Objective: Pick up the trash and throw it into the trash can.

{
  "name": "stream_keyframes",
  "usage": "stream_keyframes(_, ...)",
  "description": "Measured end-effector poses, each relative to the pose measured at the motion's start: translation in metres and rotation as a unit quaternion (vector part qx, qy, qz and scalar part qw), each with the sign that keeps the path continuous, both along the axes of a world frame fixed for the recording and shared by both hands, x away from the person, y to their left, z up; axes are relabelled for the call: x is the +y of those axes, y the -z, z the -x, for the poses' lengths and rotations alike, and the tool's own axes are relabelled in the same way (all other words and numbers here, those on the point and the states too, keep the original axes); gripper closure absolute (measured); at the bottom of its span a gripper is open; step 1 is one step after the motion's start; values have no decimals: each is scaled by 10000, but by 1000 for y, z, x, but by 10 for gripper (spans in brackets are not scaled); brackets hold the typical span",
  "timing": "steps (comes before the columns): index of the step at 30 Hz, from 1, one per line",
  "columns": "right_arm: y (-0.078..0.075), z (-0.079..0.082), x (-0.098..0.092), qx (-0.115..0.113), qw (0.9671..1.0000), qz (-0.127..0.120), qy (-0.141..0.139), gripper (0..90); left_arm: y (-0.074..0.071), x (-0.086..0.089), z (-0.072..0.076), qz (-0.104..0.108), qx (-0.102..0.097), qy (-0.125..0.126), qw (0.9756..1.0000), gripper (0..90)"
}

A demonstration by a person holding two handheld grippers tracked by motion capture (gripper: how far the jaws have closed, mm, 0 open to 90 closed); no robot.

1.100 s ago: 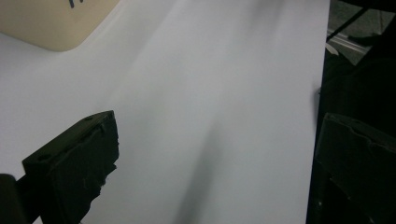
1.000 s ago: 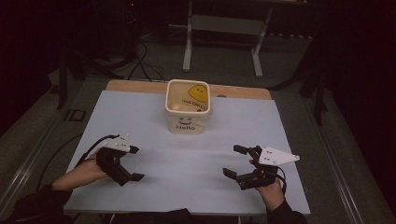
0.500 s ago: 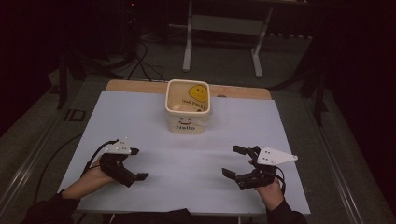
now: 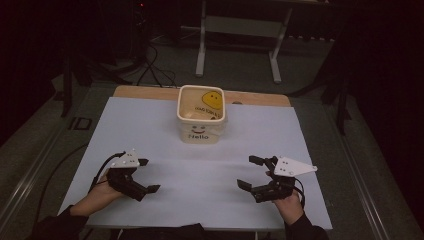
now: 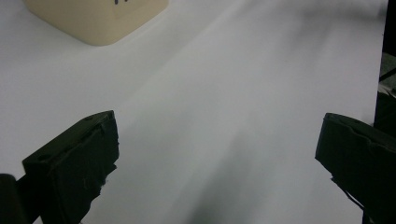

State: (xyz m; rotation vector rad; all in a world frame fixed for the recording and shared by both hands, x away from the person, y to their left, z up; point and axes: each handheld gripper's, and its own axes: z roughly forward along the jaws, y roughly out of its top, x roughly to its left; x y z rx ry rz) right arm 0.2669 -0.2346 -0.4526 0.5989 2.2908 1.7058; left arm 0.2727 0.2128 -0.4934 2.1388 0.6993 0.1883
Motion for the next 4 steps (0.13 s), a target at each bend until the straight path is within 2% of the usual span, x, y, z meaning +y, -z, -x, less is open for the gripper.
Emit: stream_keyframes(4, 0, 0, 0, 4, 10000, -14, -19, 121, 1, -1, 0, -9, 17, 3, 10000, 4)
